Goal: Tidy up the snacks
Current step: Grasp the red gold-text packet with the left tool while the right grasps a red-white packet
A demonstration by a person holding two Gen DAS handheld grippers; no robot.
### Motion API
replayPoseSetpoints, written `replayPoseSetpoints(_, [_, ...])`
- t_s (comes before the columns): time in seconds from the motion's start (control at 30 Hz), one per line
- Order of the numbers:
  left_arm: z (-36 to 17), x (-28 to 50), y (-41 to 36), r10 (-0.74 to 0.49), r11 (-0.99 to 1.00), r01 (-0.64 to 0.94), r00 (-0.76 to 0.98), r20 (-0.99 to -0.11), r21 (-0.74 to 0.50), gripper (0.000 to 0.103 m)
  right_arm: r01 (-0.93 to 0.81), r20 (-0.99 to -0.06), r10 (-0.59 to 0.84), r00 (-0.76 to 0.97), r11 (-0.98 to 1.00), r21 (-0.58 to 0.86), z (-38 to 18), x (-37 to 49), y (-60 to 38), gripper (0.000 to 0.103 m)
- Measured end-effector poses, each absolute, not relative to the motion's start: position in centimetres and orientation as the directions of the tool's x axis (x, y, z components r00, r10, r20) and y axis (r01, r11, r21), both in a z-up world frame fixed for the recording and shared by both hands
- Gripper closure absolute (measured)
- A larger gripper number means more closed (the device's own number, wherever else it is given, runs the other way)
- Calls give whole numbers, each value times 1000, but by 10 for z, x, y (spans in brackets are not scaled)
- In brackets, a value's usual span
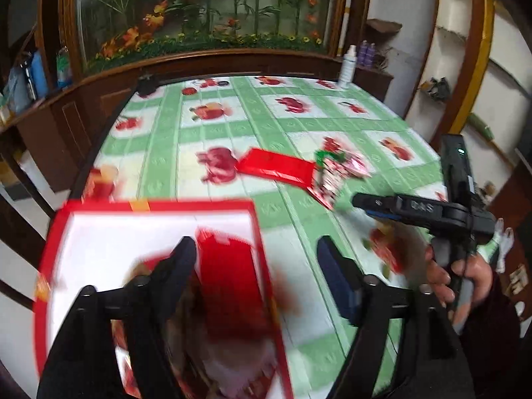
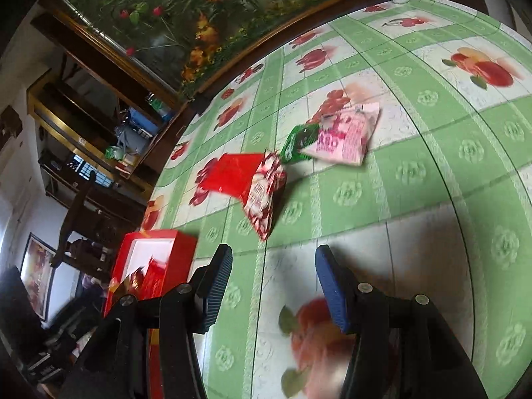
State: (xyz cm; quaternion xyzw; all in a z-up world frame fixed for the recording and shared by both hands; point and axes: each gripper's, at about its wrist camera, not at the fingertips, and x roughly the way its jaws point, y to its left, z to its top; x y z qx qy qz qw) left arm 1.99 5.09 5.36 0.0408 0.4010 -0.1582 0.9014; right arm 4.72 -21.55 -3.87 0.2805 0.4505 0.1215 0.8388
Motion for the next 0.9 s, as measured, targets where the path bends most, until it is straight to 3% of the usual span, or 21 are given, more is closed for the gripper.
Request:
replayPoseSetpoints(0.23, [47,70,56,-209,975,186,575,-791,-123,27,68,-702,442,558,819,570,-39,86,-211,34])
replayPoseSetpoints(0.37, [36,74,41,-211,974,188,544,-812,-127,27,45,-713,429,554,840,541,-42,109,-203,34])
replayPoseSetpoints(0.4, [34,75,37,-207,974,194,535,-819,-119,27,22,-709,444,548,839,543,-43,112,-201,42])
replayPoseSetpoints(0.43, [31,78,34,-201,973,201,522,-829,-110,27,13,-718,438,541,849,528,-44,114,-199,71])
replayPoseSetpoints(0.47, [30,80,32,-196,974,201,517,-833,-105,27,12,-736,427,524,861,508,-46,114,-197,78])
replayPoseSetpoints(0.9, [25,173,-16,-120,992,99,500,-858,-81,27,87,-716,454,531,811,579,-47,58,-291,78])
